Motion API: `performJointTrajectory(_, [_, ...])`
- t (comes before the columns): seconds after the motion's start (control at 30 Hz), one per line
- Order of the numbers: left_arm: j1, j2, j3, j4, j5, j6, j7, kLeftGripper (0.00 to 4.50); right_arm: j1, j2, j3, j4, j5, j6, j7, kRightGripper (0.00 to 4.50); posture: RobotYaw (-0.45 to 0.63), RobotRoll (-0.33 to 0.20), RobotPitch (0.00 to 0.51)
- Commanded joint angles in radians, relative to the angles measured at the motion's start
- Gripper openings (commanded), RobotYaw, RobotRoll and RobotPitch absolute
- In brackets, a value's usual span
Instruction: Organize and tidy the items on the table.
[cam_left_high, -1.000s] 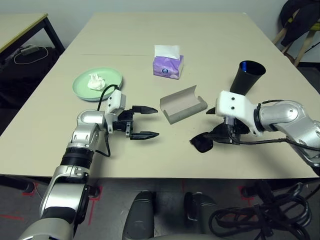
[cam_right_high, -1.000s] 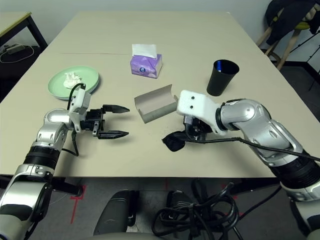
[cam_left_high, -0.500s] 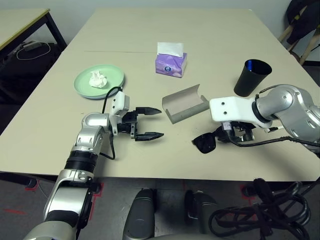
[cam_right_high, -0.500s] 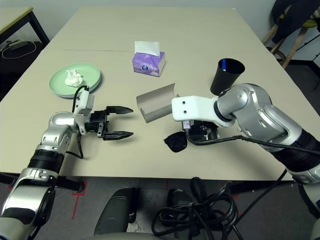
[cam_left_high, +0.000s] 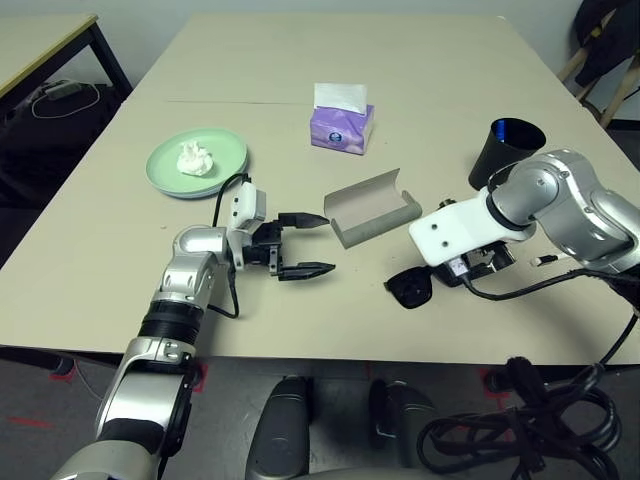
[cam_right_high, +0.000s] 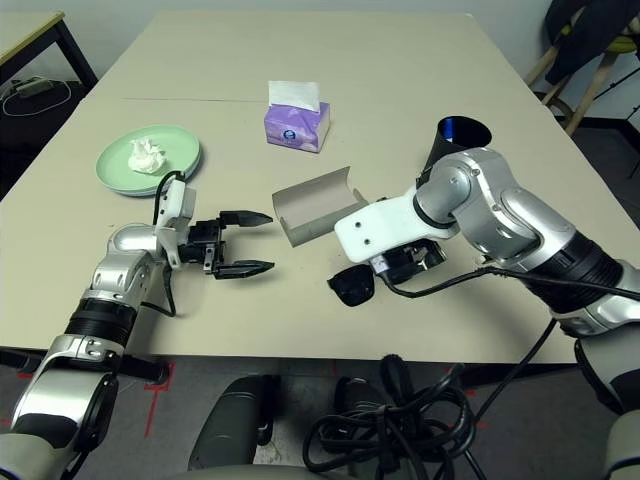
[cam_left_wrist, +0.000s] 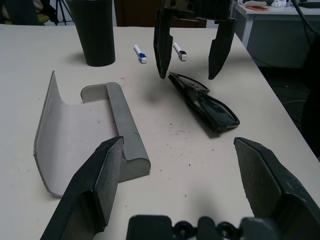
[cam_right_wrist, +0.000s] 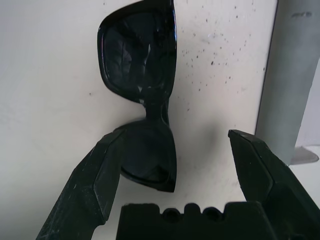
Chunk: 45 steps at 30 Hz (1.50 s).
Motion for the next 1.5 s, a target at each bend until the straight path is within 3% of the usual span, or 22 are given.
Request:
performJointTrajectory(0.03, [-0.002, -0.004, -0.014, -0.015, -0.004, -0.004, 0.005, 4.46, 0.027, 0.013, -0.011, -0.014, -0.008, 0.022, 0.019, 4.5, 0.18, 0.0, 0.137])
performJointTrajectory(1.4, [0.021, 0.021, -0.023, -0.059, -0.002, -0.001, 0.025, 4.46, 0.072, 0.071, -0.021, 0.012, -0.084, -0.033, 0.024, 4.5, 0.21, 0.0, 0.131])
performJointTrajectory(1.5, [0.02, 0.021, -0.024, -0.059, -0.003, -0.002, 0.025, 4.5, 0.072, 0.072, -0.021, 0.012, -0.085, -0.033, 0.026, 3.89, 0.21, 0.0, 0.131])
